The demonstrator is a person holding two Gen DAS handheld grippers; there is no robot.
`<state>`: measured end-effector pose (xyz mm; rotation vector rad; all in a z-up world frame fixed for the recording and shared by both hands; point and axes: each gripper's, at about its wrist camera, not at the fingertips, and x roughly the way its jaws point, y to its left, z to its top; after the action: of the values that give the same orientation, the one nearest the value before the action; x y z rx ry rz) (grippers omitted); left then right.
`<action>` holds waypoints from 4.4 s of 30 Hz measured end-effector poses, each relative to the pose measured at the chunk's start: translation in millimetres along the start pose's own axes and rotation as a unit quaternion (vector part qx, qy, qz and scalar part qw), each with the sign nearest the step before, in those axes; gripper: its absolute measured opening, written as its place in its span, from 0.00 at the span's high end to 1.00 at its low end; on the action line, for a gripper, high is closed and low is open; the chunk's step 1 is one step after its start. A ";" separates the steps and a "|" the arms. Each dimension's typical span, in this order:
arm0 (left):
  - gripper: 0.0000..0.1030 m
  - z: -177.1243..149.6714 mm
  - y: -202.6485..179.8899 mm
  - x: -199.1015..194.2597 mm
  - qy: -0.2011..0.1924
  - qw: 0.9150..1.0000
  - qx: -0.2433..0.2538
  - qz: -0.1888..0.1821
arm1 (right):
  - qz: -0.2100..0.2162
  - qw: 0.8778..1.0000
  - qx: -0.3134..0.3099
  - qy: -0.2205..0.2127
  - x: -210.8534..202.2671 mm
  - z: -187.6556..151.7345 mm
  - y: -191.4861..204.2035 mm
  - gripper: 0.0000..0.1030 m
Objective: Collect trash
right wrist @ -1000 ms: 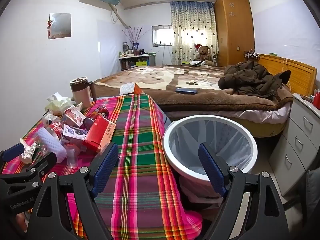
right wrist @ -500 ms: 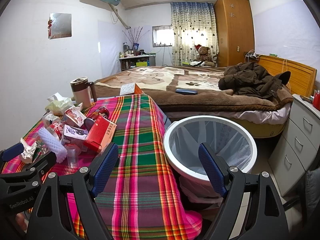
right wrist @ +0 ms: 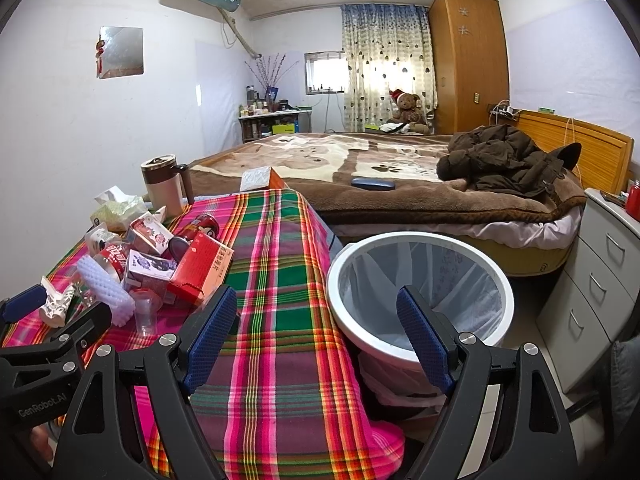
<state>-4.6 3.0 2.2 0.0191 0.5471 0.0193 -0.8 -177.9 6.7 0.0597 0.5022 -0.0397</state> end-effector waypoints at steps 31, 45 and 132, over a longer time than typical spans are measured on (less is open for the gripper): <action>0.00 2.2 3.8 -2.7 -0.001 1.000 -0.001 0.000 | 0.000 1.000 -0.001 -0.002 -0.8 0.2 0.8 0.19; 0.00 1.9 3.7 -2.8 -0.001 1.000 -0.001 0.000 | 0.000 1.000 -0.002 -0.002 -1.0 0.3 1.3 0.19; 0.48 25.7 107.0 46.5 0.039 0.990 -0.103 -0.093 | 0.090 0.991 0.048 0.087 72.2 7.4 14.2 0.52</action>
<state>47.1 110.7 2.4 -0.2353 0.6217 -0.1048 66.7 -165.8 -21.0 0.2038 0.6669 0.1184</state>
